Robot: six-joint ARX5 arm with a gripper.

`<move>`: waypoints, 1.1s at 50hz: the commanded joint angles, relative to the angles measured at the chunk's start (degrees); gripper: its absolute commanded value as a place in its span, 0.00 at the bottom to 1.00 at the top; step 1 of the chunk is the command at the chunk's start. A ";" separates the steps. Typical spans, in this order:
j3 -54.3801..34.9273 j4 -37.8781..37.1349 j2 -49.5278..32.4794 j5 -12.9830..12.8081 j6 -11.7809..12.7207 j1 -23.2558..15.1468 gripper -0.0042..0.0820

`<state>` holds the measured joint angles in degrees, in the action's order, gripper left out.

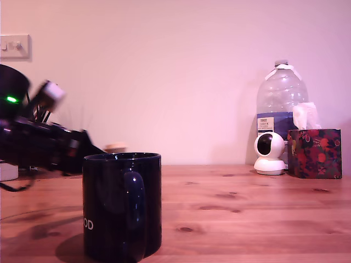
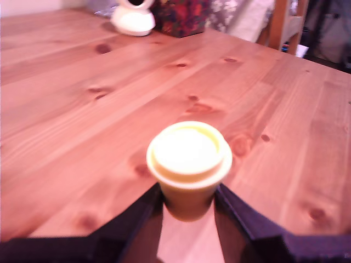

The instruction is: Pick up the coffee capsules from the table one by one and drop them inside the nearest coffee cup

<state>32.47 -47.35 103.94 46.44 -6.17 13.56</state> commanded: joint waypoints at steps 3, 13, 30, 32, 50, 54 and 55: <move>-3.13 0.26 -5.57 0.24 0.20 -0.07 0.24; -6.54 7.39 -15.93 0.22 0.20 -0.07 0.24; -9.51 22.60 -29.99 -0.39 -0.35 0.11 0.24; -9.92 24.33 -31.58 -0.39 -0.87 0.11 0.24; -12.55 39.06 -45.90 -7.08 -1.55 4.09 0.24; -12.55 40.46 -48.13 -9.57 -1.27 6.58 0.24; -12.55 40.46 -48.61 -10.32 -0.83 7.26 0.24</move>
<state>20.82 -6.76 56.38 37.12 -7.60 19.40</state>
